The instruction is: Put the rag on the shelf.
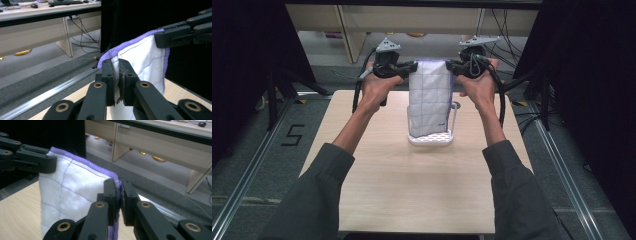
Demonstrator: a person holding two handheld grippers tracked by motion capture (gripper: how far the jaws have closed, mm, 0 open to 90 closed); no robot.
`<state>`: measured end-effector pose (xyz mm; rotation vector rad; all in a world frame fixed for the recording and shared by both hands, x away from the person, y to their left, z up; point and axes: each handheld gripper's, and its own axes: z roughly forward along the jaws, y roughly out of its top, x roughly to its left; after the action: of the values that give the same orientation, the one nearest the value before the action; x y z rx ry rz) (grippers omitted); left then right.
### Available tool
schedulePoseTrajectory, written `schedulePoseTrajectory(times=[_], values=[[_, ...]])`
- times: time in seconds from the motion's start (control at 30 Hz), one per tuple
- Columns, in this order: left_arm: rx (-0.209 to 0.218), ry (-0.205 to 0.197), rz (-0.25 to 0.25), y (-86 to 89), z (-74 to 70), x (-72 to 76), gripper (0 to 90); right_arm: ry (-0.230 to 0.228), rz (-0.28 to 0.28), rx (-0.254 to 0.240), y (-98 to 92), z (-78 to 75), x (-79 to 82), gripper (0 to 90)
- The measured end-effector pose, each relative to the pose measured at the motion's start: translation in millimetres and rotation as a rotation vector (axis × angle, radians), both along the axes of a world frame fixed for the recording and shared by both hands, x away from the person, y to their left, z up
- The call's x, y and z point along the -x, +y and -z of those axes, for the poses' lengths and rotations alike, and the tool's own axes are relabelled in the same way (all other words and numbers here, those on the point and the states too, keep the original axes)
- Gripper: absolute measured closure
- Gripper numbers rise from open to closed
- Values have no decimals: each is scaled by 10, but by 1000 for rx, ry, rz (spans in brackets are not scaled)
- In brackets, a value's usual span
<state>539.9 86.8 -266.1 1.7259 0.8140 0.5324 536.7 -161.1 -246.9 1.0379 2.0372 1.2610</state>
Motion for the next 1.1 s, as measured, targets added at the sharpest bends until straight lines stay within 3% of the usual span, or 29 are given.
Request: schedulePoseTrajectory(times=[0.23, 0.53, 0.8, 0.83, 1.1], values=[[7, 50, -35, -41, 161, -166, 830, 11, 29, 9, 30, 144, -190, 843], [-2, 74, -52, -44, 369, -321, 825, 61, 52, 4, 66, 320, -365, 840], [7, 124, -70, -59, 624, -427, 823, 125, 69, -3, 59, 542, -509, 839], [3, 130, -66, -62, 640, -434, 823, 114, 61, 16, 53, 577, -538, 839], [-15, 177, -50, -66, 784, -457, 820, 196, 68, 49, 56, 710, -590, 834]])
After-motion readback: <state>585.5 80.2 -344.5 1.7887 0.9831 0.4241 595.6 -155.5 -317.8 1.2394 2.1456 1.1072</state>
